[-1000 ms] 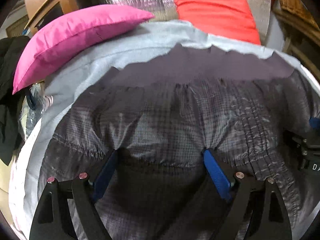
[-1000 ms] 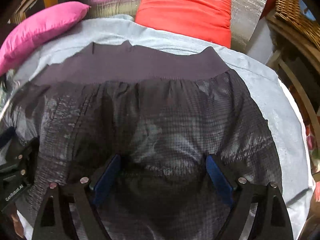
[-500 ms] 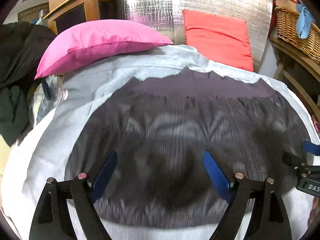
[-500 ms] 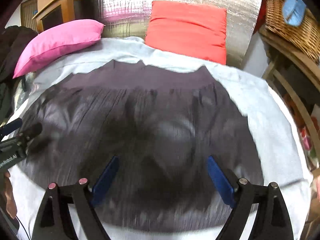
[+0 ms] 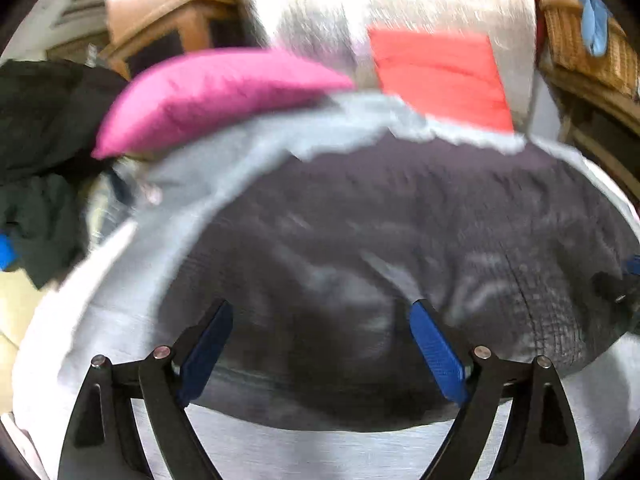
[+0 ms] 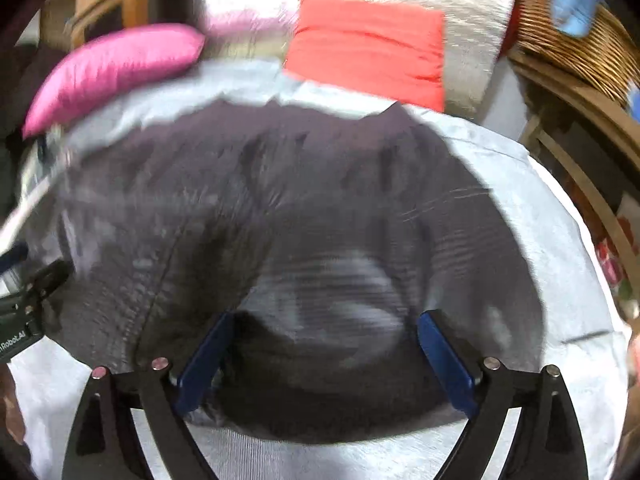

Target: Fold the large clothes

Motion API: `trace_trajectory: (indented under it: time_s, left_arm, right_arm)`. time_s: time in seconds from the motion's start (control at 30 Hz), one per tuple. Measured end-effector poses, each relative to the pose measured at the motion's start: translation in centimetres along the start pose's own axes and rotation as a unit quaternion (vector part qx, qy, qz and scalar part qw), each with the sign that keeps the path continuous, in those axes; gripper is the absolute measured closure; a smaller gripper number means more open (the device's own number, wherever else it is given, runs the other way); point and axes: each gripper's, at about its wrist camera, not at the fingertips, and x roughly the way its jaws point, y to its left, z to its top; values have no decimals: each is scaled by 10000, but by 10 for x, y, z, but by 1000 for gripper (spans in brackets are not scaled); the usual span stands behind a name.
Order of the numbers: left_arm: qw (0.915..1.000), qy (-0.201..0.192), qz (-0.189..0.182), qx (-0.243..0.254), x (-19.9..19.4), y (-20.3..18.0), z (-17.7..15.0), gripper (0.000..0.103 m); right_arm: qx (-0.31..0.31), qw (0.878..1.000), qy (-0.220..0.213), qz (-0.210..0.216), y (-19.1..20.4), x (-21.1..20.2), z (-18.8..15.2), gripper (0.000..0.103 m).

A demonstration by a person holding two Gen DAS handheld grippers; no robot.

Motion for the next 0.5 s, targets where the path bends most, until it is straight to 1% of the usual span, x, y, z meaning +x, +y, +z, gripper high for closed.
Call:
trace_trajectory:
  time_s: [0.03,0.07,0.1,0.13,0.17,0.2,0.23,0.3,0.37,0.4,0.43,0.5]
  left_arm:
    - [9999,-20,44,-120,-1,10,0,12]
    - [9998,33,34,-200,3,17,-1,12]
    - [9994,202,24,-262,12,22,-4,12]
    - [9986,459,11,-267,25,24,-9,12]
    - [9972,708,-60,-233,39,24,-15,11]
    - [9984,555,-22,-138,42,22,-20,11]
    - [9990,443,53,-23,41,19,-22,11]
    - [9987,489,114,-6,40,19,-19,12]
    - [9979,618,-74,-150,34,27,-8,12]
    - [9981,553,-166,-202,30,32,-4,12]
    - [9989,347,-182,-253,21,40,1,12]
    - [9996,129,44,-256,8,47,7,12]
  right_arm:
    - [93,9999,-93,-27,-6,-5,1,9]
    - [202,9995,-202,-155,-16,-10,2,8]
    - [238,9993,-158,-229,-22,-7,1,8]
    - [249,9994,-34,-255,-26,-1,-2,8]
    - [249,9993,189,-224,-30,11,-7,7]
    - [218,9994,211,-189,-32,17,-11,5]
    - [156,9995,146,-220,-31,19,-15,3]
    - [197,9993,171,-274,-29,22,-14,2]
    - [290,9991,243,-202,-30,20,-10,2]
    - [318,9991,245,-112,-32,16,-7,2]
    - [347,9992,194,19,-36,11,-3,2]
    - [466,9986,26,264,-51,0,4,2]
